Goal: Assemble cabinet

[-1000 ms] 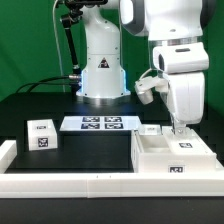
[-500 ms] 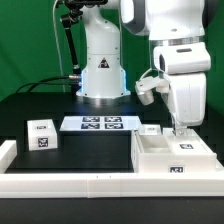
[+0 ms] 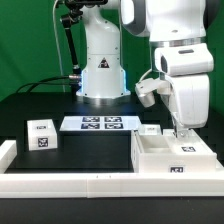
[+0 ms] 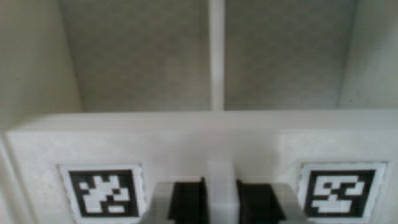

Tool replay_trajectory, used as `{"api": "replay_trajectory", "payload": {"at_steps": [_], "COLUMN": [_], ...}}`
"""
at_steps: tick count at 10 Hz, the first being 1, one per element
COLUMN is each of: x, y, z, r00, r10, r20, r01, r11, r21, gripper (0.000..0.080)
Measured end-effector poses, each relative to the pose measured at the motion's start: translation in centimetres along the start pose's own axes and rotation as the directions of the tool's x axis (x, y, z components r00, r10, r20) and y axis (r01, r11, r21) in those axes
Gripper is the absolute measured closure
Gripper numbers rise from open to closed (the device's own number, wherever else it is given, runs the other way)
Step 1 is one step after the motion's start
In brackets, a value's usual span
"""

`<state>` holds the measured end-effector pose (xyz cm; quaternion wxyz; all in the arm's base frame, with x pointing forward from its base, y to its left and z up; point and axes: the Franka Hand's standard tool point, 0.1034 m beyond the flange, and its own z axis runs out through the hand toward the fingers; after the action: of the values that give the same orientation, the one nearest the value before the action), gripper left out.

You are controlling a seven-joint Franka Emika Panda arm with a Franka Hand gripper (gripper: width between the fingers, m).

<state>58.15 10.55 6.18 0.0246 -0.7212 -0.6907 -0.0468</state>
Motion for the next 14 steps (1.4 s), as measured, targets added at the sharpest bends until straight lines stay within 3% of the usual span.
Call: {"api": "replay_trajectory", "payload": {"at_steps": [1, 2, 4, 5, 6, 8, 10, 12, 14], "x": [0.0, 0.0, -0.2, -0.3, -0.5, -0.9, -1.6, -2.1, -2.2], "y": [0.1, 0.1, 0.1, -0.3, -1.1, -4.4, -8.0, -11.8, -13.2], "z": [-0.1, -0.2, -1.1, -1.8, -2.9, -4.5, -5.1, -4.2, -2.6], "r00": [1.0, 1.0, 1.0, 1.0, 0.999, 0.997, 0.994, 0.99, 0.991], "r10": [-0.001, 0.0, 0.002, 0.013, 0.032, 0.06, 0.097, 0.126, 0.119], "r20": [0.0, 0.001, 0.008, 0.014, 0.024, 0.04, 0.054, 0.065, 0.056], "r01": [0.001, 0.0, -0.002, -0.013, -0.031, -0.058, -0.093, -0.122, -0.117], "r11": [1.0, 1.0, 1.0, 1.0, 0.999, 0.997, 0.993, 0.991, 0.993], "r21": [-0.002, -0.002, -0.011, -0.016, -0.027, -0.058, -0.073, -0.054, -0.033], "gripper": [0.0516, 0.0516, 0.0171, 0.0171, 0.0036, 0.0006, 0.0002, 0.0002, 0.0002]}}
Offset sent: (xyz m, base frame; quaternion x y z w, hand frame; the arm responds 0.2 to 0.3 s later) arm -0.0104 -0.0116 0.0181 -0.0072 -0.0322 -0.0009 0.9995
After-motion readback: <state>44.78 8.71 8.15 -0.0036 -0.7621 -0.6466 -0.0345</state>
